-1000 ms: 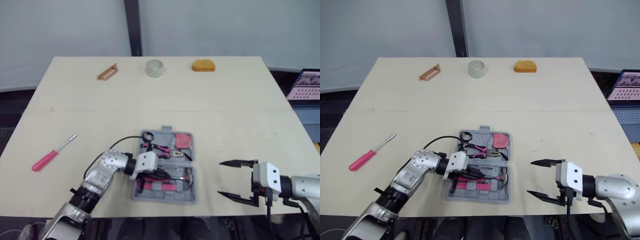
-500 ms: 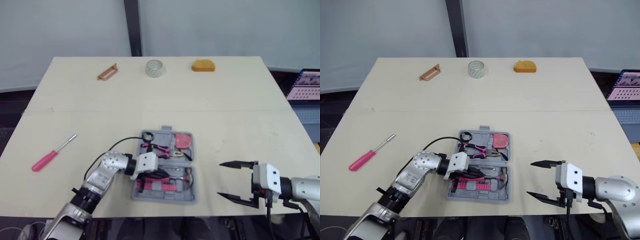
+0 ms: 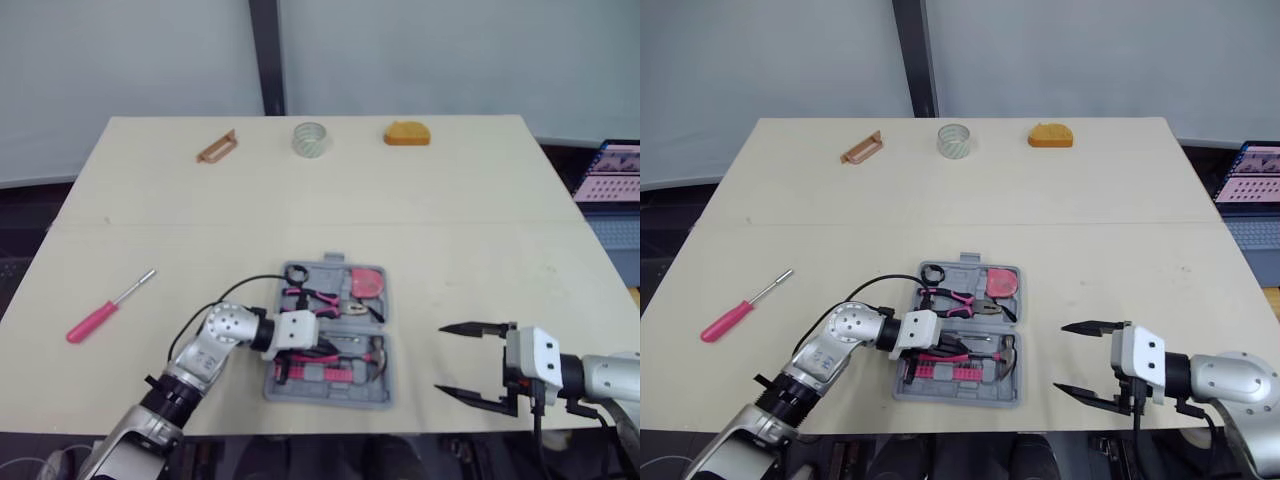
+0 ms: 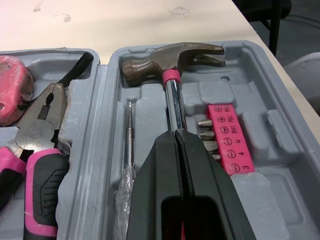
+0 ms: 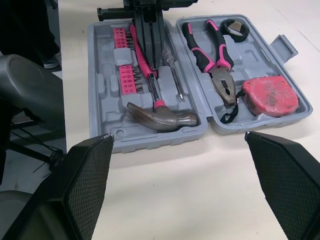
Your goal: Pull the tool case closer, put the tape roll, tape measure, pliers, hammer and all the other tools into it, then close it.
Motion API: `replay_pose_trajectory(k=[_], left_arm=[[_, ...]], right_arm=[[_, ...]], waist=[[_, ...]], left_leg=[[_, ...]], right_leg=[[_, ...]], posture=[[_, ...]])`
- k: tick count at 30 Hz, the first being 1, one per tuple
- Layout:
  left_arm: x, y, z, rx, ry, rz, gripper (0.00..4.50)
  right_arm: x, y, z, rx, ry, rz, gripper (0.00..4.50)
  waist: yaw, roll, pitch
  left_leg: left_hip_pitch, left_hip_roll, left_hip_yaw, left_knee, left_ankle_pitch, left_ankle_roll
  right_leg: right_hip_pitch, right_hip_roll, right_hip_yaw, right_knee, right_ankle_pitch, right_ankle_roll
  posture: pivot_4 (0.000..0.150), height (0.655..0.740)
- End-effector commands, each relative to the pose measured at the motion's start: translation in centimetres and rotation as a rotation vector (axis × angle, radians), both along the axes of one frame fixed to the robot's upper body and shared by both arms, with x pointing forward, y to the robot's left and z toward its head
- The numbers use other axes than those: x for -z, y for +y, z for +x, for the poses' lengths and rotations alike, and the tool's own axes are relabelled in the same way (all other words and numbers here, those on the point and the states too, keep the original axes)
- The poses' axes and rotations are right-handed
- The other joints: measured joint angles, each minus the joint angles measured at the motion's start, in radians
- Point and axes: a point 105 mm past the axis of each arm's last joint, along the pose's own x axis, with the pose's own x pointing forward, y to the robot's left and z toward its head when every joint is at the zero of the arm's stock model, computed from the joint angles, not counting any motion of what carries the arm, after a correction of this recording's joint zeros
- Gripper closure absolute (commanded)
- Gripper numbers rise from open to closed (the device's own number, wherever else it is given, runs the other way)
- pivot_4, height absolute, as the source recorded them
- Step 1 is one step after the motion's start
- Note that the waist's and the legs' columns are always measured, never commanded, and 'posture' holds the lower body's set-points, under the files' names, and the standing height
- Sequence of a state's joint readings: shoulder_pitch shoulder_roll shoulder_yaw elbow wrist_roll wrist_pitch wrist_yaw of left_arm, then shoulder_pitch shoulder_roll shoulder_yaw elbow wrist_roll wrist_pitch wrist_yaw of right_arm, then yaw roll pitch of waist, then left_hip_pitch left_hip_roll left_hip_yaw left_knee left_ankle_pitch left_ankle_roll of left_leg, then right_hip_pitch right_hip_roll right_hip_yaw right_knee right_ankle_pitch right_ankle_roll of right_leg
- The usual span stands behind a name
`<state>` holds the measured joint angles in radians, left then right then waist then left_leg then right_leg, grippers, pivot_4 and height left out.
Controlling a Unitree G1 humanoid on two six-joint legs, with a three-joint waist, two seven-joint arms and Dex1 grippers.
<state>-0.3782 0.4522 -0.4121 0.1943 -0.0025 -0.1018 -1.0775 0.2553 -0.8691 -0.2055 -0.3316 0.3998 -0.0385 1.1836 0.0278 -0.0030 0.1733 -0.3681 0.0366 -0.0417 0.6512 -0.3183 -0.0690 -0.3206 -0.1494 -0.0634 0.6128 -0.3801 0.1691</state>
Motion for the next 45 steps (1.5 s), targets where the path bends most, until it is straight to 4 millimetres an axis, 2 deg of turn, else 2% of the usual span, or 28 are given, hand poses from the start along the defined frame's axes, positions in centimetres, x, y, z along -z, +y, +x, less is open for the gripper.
replay_pose_trajectory(k=[1, 12, 15, 17, 25, 27, 29, 34, 37, 41, 45], left_arm=[[3.5, 1.1, -1.3, -0.016, 0.075, 0.135, 4.43], [5.9, 1.6, -2.1, -0.049, 0.111, 0.188, 4.43], [6.6, 1.8, -2.5, -0.052, 0.121, 0.202, 4.43], [6.9, 1.8, -2.7, -0.051, 0.125, 0.205, 4.43], [7.4, 2.0, -2.7, -0.065, 0.135, 0.218, 4.43], [6.6, 1.6, -2.5, -0.082, 0.147, 0.155, 4.43], [4.9, 1.3, -2.3, -0.104, 0.152, 0.067, 4.43], [-1.8, 0.8, -0.9, -0.175, 0.167, -0.189, 4.43], [-4.8, 1.1, -0.7, -0.168, 0.145, -0.251, 4.43], [-7.3, 2.0, -0.8, -0.168, 0.110, -0.260, 4.43], [-8.0, 4.2, -1.7, -0.213, 0.130, -0.233, 4.43]], right_arm=[[-1.2, -0.3, 0.1, 0.004, -0.048, -0.001, 0.00], [-1.3, -0.4, 0.1, 0.007, -0.052, -0.004, 0.00], [-1.3, -0.4, 0.2, 0.007, -0.052, -0.004, 0.00], [-1.3, -0.4, 0.2, 0.007, -0.052, -0.004, 0.00], [-1.5, -0.3, 0.3, 0.005, -0.055, -0.001, 0.00], [-1.5, -0.2, 0.3, 0.003, -0.054, 0.001, 0.00], [-1.4, -0.1, 0.4, 0.003, -0.054, 0.009, 0.00], [-1.6, 0.2, 0.8, 0.002, -0.061, 0.027, 0.00], [-1.8, 0.3, 1.3, 0.002, -0.072, 0.028, 0.00], [-1.6, 0.4, 1.6, 0.014, -0.068, 0.034, 0.00], [-0.7, 1.0, 2.1, 0.024, -0.070, 0.041, 0.00]], waist=[[0.001, 0.001, -0.001], [0.007, 0.006, -0.009], [0.009, 0.007, -0.010], [0.009, 0.008, -0.011], [0.011, 0.011, -0.017], [0.012, 0.011, -0.017], [0.010, 0.011, -0.017], [-0.005, 0.011, -0.012], [-0.004, 0.009, -0.007], [-0.001, 0.008, -0.006], [-0.009, 0.005, -0.003]], left_leg=[[0.000, 0.000, 0.000, 0.000, 0.000, 0.000], [0.002, 0.000, 0.000, 0.000, 0.000, 0.000], [0.011, 0.000, 0.000, -0.003, 0.000, 0.001], [0.015, 0.000, 0.001, -0.004, -0.001, 0.001], [0.015, 0.000, 0.001, -0.004, -0.001, 0.001], [0.015, 0.000, 0.001, -0.004, -0.001, 0.001], [0.015, 0.000, 0.001, -0.004, -0.001, 0.001], [0.014, 0.000, 0.001, -0.006, -0.001, 0.001], [0.013, 0.000, 0.001, -0.005, -0.001, 0.001], [0.012, 0.000, 0.000, -0.005, -0.001, 0.001], [0.012, 0.000, 0.000, -0.006, -0.001, 0.001]], right_leg=[[0.000, 0.000, 0.000, 0.000, 0.000, 0.000], [0.003, 0.000, 0.000, -0.001, 0.000, 0.000], [0.014, 0.000, -0.001, -0.006, 0.000, 0.000], [0.018, 0.000, -0.001, -0.011, 0.000, 0.000], [0.018, 0.000, -0.001, -0.012, 0.000, 0.001], [0.018, 0.000, -0.001, -0.012, 0.000, 0.001], [0.018, 0.000, -0.001, -0.012, 0.000, 0.001], [0.016, 0.000, -0.001, -0.008, 0.000, 0.001], [0.015, 0.000, -0.001, -0.007, 0.000, 0.001], [0.015, 0.000, -0.001, -0.009, 0.000, 0.001], [0.015, 0.000, -0.001, -0.010, 0.000, 0.001]], posture=[[0.150, 0.7400], [0.150, 0.7400], [0.150, 0.7400], [0.150, 0.7400], [0.150, 0.7400], [0.150, 0.7400], [0.150, 0.7400], [0.150, 0.7400], [0.150, 0.7400], [0.150, 0.7400], [0.150, 0.7400]])
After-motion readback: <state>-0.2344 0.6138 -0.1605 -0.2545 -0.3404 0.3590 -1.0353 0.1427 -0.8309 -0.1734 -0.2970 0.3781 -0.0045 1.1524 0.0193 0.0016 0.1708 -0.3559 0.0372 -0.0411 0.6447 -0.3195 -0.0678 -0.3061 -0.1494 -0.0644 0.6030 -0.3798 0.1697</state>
